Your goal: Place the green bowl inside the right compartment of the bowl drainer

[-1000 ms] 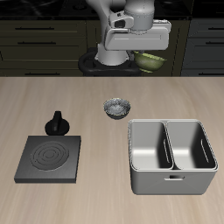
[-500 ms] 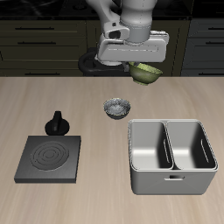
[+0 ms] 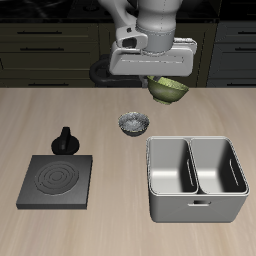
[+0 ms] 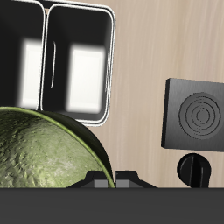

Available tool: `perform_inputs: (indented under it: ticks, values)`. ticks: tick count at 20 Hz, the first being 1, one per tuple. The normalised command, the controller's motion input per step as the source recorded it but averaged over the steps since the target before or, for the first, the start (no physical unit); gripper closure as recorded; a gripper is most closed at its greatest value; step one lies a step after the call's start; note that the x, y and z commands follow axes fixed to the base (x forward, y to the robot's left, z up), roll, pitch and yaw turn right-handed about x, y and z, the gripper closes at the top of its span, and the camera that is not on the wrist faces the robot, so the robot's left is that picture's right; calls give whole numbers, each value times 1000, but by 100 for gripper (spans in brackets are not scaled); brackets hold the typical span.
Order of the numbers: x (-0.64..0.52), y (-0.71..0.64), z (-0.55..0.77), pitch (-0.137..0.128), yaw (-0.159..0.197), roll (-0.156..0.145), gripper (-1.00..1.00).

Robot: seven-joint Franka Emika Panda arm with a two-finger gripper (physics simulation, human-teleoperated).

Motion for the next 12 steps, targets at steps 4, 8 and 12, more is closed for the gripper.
perform_inputs:
  ticks: [4,8,12]
  values:
    - [322,-22,96,2,-39,24,100]
    - [298,-12,27,1,-26,15,100]
    - [240,99,-2,13,-40,71,100]
